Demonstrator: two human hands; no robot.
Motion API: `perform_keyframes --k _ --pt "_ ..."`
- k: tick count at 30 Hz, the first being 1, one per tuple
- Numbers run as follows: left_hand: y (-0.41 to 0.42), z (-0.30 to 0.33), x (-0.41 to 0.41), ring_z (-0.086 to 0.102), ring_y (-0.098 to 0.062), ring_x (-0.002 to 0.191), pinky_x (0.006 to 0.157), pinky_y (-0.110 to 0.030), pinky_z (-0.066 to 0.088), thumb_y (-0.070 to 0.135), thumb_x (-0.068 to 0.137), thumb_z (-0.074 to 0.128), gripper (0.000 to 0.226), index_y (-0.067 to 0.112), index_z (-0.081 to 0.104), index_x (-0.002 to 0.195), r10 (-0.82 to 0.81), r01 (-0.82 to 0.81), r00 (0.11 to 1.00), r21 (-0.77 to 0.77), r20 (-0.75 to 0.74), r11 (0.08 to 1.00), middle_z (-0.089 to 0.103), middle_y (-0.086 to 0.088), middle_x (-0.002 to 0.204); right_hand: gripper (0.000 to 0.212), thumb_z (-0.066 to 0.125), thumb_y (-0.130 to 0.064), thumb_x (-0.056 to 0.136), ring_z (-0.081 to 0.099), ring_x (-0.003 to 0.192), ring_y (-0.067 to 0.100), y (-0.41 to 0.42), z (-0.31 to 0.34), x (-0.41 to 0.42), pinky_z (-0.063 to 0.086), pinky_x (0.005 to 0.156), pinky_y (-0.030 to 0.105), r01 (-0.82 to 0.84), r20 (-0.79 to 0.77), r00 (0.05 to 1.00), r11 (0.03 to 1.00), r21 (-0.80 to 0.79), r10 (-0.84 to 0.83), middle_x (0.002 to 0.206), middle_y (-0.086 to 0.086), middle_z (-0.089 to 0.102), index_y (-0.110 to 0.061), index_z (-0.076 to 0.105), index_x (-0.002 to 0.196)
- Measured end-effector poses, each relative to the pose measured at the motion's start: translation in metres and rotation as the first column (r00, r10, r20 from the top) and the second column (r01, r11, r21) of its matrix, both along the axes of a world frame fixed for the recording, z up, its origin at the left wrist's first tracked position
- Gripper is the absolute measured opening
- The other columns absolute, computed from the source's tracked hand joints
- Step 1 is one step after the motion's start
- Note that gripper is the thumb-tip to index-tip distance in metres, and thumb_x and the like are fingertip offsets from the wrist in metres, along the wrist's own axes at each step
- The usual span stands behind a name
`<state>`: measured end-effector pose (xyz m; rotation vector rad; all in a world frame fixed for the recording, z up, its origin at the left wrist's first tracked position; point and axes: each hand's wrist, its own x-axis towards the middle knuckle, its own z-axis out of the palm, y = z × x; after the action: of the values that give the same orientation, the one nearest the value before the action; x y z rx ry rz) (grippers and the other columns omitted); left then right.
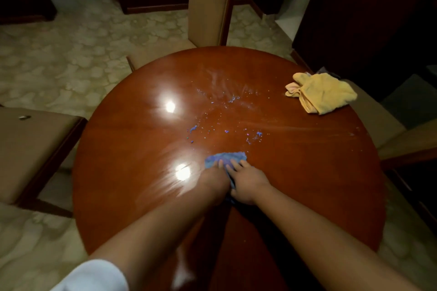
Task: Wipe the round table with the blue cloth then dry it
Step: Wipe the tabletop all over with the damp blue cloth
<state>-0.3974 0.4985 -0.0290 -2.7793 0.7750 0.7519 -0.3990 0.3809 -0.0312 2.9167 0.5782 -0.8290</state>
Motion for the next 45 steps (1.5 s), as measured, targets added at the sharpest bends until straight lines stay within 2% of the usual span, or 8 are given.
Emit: perform_keyframes --k 5,9,17,26,29,35,40,45 --pt "0.004 0.001 0.046 0.006 -0.029 0.147 0.117 -0.036 0.012 0.036 0.095 0.052 0.081 0.001 0.004 0.151 0.017 -0.017 1.000 -0.017 -0.025 1.000 0.002 -0.020 0.158 0.074 0.043 -0.044 0.094 0.010 0.145 0.025 0.002 0.000 0.035 0.027 0.114 0.038 0.061 0.047 0.997 0.998 0.002 -0.061 0.161 0.004 0.006 -0.018 0.008 0.154" --pt "0.011 0.011 0.042 0.011 -0.027 0.146 0.115 -0.031 0.013 0.028 0.093 0.056 0.080 0.002 0.007 0.151 -0.024 0.022 0.999 -0.054 -0.032 0.998 0.004 -0.018 0.158 0.072 0.040 -0.048 0.096 0.013 0.145 0.024 0.001 0.000 0.024 0.024 0.115 0.039 0.062 0.046 0.997 0.998 0.000 -0.062 0.161 0.003 0.003 -0.021 0.008 0.154" --pt "0.011 0.020 -0.025 0.033 -0.029 0.136 0.109 -0.033 0.028 0.035 0.086 0.065 0.071 0.003 0.036 0.143 -0.204 0.203 0.978 -0.026 -0.049 0.979 0.031 -0.017 0.149 0.067 0.035 -0.051 0.098 0.021 0.141 0.026 -0.014 0.018 -0.057 0.023 0.111 0.037 -0.137 0.091 0.986 0.989 -0.054 0.141 0.158 0.010 0.015 -0.017 0.014 0.153" --pt "-0.007 0.022 -0.043 0.016 -0.031 0.144 0.116 -0.039 0.020 0.034 0.090 0.061 0.077 0.003 0.021 0.149 -0.201 0.203 0.973 0.005 -0.113 0.979 0.012 -0.018 0.157 0.073 0.037 -0.054 0.095 0.016 0.144 0.024 -0.028 0.017 -0.073 0.017 0.114 0.038 -0.109 0.038 0.993 0.992 -0.067 0.111 0.160 0.007 0.008 -0.021 0.006 0.154" --pt "-0.008 0.015 -0.028 0.015 -0.029 0.145 0.117 -0.037 0.019 0.030 0.086 0.067 0.084 0.003 0.019 0.149 -0.138 0.139 0.986 0.002 -0.097 0.990 0.010 -0.015 0.158 0.075 0.036 -0.055 0.095 0.015 0.144 0.022 -0.031 0.016 -0.056 0.017 0.114 0.039 -0.109 0.042 0.993 0.991 -0.073 0.112 0.160 0.006 0.007 -0.021 0.005 0.154" --pt "-0.019 -0.001 0.021 0.012 -0.026 0.146 0.118 -0.036 0.018 0.037 0.091 0.058 0.085 0.005 0.007 0.152 -0.028 0.024 0.997 -0.056 -0.066 0.998 0.004 -0.013 0.159 0.073 0.035 -0.052 0.095 0.014 0.144 0.022 -0.037 0.001 -0.003 0.018 0.114 0.039 -0.037 0.099 0.994 0.998 -0.052 0.042 0.161 0.004 0.003 -0.021 0.003 0.154" --pt "-0.027 -0.005 0.048 0.018 -0.026 0.144 0.115 -0.035 0.023 0.044 0.086 0.063 0.088 0.006 0.018 0.150 -0.039 0.037 0.998 -0.030 -0.051 0.999 0.009 -0.013 0.159 0.072 0.034 -0.051 0.095 0.014 0.144 0.023 -0.038 -0.007 0.015 0.019 0.114 0.039 0.025 0.121 0.992 0.999 -0.028 -0.021 0.161 0.004 0.002 -0.021 0.004 0.154" --pt "-0.034 -0.002 0.023 0.021 -0.026 0.143 0.113 -0.039 0.030 0.041 0.084 0.068 0.085 0.005 0.025 0.148 -0.112 0.110 0.992 -0.034 -0.058 0.993 0.016 -0.011 0.158 0.072 0.036 -0.050 0.095 0.016 0.144 0.025 -0.051 0.001 -0.021 0.021 0.113 0.036 0.052 0.109 0.993 0.998 0.024 -0.054 0.160 0.007 0.005 -0.019 0.008 0.154"
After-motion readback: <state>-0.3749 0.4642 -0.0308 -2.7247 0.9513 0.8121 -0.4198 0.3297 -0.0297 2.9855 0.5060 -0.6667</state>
